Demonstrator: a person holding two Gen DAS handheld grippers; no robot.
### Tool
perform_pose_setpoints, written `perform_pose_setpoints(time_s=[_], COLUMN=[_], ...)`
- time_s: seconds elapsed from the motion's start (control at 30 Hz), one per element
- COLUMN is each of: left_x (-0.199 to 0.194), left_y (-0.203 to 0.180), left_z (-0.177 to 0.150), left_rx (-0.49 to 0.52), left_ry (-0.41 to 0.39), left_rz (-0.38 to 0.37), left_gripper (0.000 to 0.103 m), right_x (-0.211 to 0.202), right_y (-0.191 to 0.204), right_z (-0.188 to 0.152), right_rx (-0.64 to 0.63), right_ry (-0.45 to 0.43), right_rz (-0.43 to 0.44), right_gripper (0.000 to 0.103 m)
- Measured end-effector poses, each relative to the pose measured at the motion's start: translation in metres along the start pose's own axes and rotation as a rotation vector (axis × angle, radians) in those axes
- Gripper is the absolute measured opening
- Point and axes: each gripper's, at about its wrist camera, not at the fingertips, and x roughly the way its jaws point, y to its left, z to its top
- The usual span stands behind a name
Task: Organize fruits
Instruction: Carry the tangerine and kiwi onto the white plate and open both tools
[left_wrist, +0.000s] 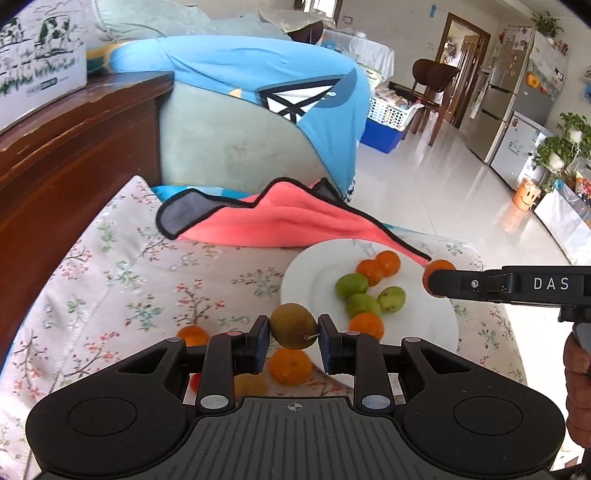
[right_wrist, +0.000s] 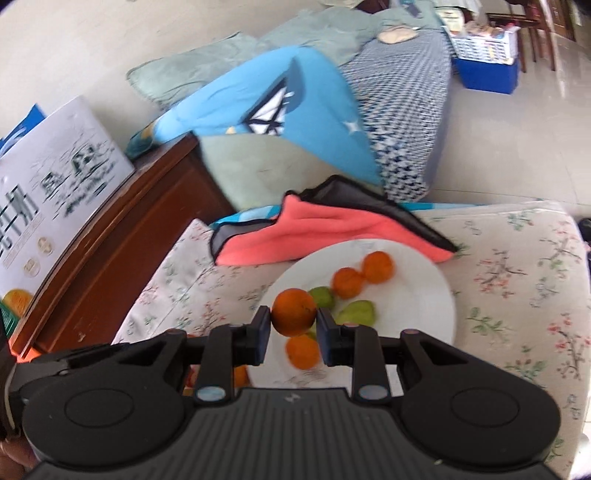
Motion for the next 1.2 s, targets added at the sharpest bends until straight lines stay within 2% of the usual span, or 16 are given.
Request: perform_pose_setpoints(time_s=[0.27, 0.77, 1.03, 1.2], left_x=[0.019, 0.050, 0.057, 0.055], left_y=[-0.013, -0.024, -0.028, -0.027], left_z=[0.003, 0.005, 0.008, 0.009], left_rx=[-0.011, -0.035, -0.061, -0.075], left_ry=[0.025, 0.077, 0.077, 0.073], left_rz=[0.000, 0.027, 0.031, 0.038], left_gripper=[0.025, 0.025, 0.026, 0.030], right_x=[0.000, 0.013, 0.019, 0.015], right_y=[-0.019, -0.036, -0.036, -0.039], right_z=[-0.003, -0.016, -0.018, -0.015], right_rx=[0.049, 0.155, 0.166, 0.202], right_ry=[0.049, 0.140, 0.134, 0.105], right_rz=[-0.074, -0.113, -0.128, -0.119], right_gripper=[0.027, 0.027, 0.030, 0.030])
